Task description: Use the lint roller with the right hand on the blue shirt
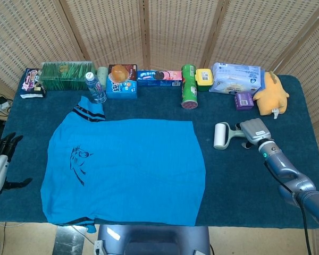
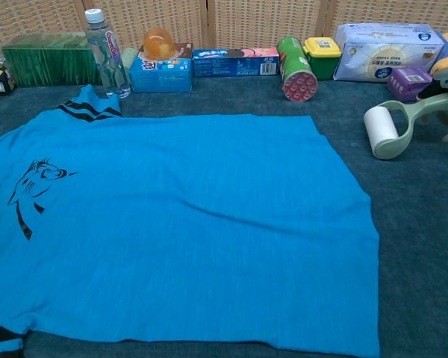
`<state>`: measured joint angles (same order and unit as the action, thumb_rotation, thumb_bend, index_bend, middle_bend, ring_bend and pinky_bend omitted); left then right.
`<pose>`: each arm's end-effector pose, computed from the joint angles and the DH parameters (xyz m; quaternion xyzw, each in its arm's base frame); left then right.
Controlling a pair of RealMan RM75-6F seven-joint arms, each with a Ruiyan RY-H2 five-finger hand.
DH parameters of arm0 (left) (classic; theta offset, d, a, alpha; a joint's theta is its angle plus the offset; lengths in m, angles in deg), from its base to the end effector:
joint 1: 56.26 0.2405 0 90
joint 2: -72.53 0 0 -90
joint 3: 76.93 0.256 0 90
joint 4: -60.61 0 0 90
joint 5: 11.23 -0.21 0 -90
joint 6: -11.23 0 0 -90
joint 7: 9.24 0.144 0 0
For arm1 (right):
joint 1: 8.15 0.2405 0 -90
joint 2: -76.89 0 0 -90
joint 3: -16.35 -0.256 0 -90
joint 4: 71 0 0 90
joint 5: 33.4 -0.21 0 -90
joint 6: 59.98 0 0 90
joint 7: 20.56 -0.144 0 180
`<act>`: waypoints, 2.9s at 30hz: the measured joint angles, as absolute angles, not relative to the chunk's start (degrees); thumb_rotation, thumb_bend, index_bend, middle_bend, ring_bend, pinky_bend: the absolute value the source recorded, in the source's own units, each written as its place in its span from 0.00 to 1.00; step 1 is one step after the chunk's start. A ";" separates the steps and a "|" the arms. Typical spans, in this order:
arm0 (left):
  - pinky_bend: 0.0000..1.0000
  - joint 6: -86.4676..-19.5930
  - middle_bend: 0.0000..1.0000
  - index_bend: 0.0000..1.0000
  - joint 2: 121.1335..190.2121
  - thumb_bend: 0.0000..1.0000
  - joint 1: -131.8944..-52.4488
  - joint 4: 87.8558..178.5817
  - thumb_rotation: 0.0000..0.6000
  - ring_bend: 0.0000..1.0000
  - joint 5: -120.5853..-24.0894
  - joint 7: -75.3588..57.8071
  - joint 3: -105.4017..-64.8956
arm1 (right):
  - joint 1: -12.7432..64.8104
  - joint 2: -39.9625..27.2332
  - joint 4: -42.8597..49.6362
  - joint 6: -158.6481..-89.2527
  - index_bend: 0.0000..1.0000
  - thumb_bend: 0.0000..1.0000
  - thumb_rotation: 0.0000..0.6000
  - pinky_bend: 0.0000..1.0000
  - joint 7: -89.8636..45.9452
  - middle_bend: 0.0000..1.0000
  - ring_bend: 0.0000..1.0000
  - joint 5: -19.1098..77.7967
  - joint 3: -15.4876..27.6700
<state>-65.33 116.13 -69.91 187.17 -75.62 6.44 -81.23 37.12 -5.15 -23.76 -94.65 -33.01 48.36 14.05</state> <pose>-0.2290 0.2031 0.2033 -0.5830 -0.4643 -0.3141 0.5881 -0.2980 -0.4293 0.0805 0.7702 -0.3524 0.1847 0.4985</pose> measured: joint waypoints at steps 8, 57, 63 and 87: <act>0.02 -64.86 0.00 0.00 115.85 0.08 -69.78 186.75 1.00 0.00 -75.73 5.23 -81.24 | 37.16 -6.03 -24.27 -96.73 0.58 0.17 1.00 0.92 -32.22 0.64 0.67 48.44 13.56; 0.02 -62.59 0.00 0.00 115.79 0.08 -69.83 184.11 1.00 0.00 -76.62 0.74 -81.70 | 36.70 -6.77 -20.41 -97.59 0.96 1.00 1.00 1.00 -27.46 0.81 0.91 44.30 10.85; 0.02 -62.45 0.00 0.00 116.13 0.08 -70.11 184.28 1.00 0.00 -76.45 0.87 -81.92 | 36.93 -3.38 -15.56 -95.35 0.96 1.00 1.00 1.00 -29.73 0.81 0.91 42.81 9.97; 0.02 -61.35 0.00 0.00 118.42 0.08 -70.80 183.26 1.00 0.00 -77.30 -0.11 -81.91 | 43.78 13.16 6.59 -85.60 0.97 1.00 1.00 1.00 -15.02 0.81 0.91 28.53 9.05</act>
<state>-61.35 118.42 -70.80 183.26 -77.30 -0.11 -81.91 43.78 13.16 6.59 -85.60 -15.02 28.53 9.05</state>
